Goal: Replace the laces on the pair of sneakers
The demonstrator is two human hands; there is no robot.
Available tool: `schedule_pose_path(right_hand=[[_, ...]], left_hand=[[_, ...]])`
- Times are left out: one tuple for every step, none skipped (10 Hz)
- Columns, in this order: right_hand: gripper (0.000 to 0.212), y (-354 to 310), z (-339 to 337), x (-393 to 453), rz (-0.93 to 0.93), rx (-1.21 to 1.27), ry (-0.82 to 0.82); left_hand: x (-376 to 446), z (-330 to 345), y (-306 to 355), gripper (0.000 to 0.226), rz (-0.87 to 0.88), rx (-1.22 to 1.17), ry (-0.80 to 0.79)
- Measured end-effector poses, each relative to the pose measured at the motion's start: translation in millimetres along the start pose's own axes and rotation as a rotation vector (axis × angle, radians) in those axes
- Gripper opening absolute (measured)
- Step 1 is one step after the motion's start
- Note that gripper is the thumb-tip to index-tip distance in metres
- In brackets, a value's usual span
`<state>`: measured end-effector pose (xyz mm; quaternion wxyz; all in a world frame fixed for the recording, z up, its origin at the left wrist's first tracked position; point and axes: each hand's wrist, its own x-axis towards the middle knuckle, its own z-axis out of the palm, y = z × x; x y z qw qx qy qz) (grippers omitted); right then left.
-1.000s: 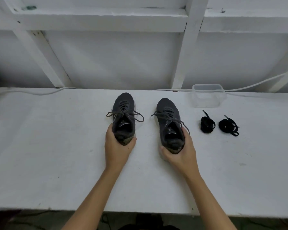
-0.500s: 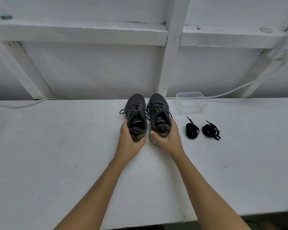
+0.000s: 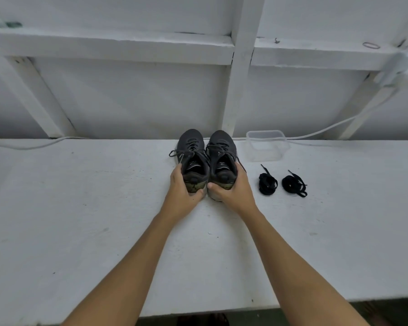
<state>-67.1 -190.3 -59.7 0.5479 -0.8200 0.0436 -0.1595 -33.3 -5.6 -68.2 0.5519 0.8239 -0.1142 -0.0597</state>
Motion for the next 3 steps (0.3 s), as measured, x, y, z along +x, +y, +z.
schedule_pose_path(right_hand=[[0.068, -5.8, -7.3, -0.2, -0.063, -0.026, -0.037], [0.079, -19.2, -18.6, -3.6, -0.063, -0.066, -0.063], [0.082, -27.8, -40.7, -26.2, -0.024, -0.225, -0.059]], left_hand=[[-3.8, -5.0, 2.5, 0.092, 0.004, 0.059, -0.021], [-5.6, -14.0, 20.7, 0.082, 0.045, 0.248, 0.057], [-32.6, -29.2, 37.0, 0.056, 0.182, 0.348, 0.212]])
